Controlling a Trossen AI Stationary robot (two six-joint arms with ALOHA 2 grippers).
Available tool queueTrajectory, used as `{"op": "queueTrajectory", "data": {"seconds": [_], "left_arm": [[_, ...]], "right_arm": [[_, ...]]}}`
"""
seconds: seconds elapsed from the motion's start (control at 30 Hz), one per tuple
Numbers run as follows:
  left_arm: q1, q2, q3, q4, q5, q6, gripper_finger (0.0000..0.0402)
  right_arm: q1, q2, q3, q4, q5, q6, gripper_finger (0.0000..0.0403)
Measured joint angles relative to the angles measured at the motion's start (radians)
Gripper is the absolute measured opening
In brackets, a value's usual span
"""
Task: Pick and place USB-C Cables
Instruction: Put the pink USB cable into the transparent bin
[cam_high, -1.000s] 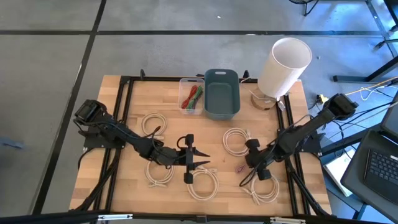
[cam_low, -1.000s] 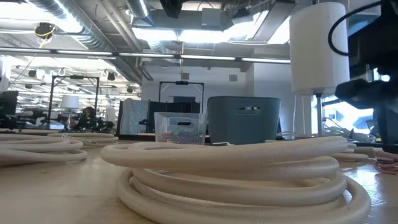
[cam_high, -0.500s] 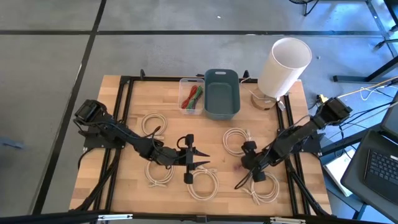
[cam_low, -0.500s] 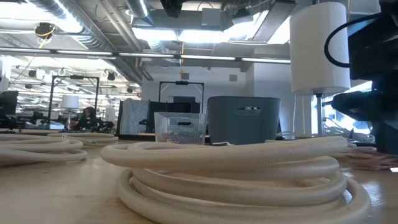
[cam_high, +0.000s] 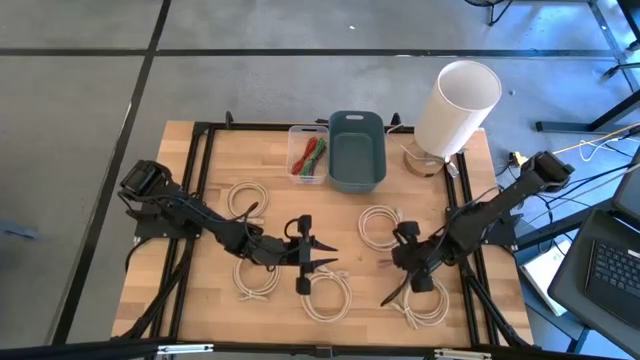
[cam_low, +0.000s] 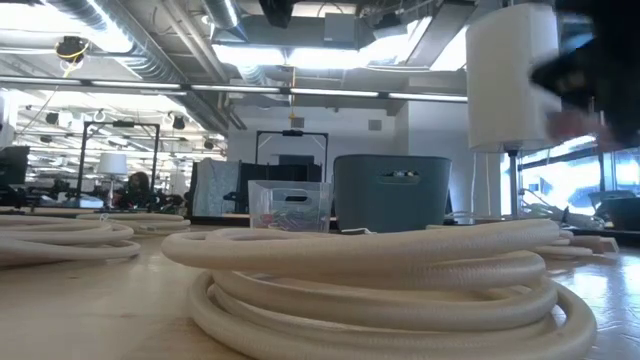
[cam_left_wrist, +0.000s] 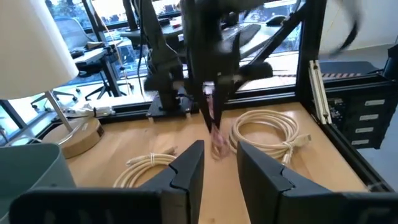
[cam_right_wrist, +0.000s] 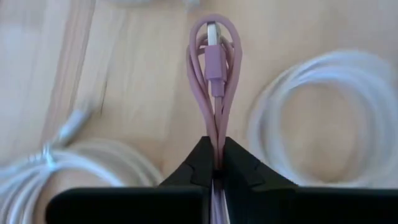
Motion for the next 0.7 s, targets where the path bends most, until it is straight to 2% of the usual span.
{"op": "queueTrajectory", "data": {"seconds": [0.23, 0.4, 0.5, 0.7], "left_arm": [[0.054, -0.001, 0.000, 0.089, 0.013, 0.010, 0.0093], [0.106, 0.002, 0.001, 0.206, 0.171, 0.046, 0.0118], [0.141, 0.014, 0.001, 0.256, 0.233, 0.070, 0.0146], [0.206, 0.039, 0.015, 0.329, 0.270, 0.071, 0.0201]], "right_arm": [[0.037, -0.012, 0.226, -0.023, 0.297, -0.196, 0.0015], [0.038, -0.012, 0.327, -0.025, 0.450, -0.317, 0.0015], [0.038, -0.012, 0.373, 0.017, 0.497, -0.401, 0.0015], [0.025, -0.012, 0.419, 0.173, 0.506, -0.573, 0.0015]]}}
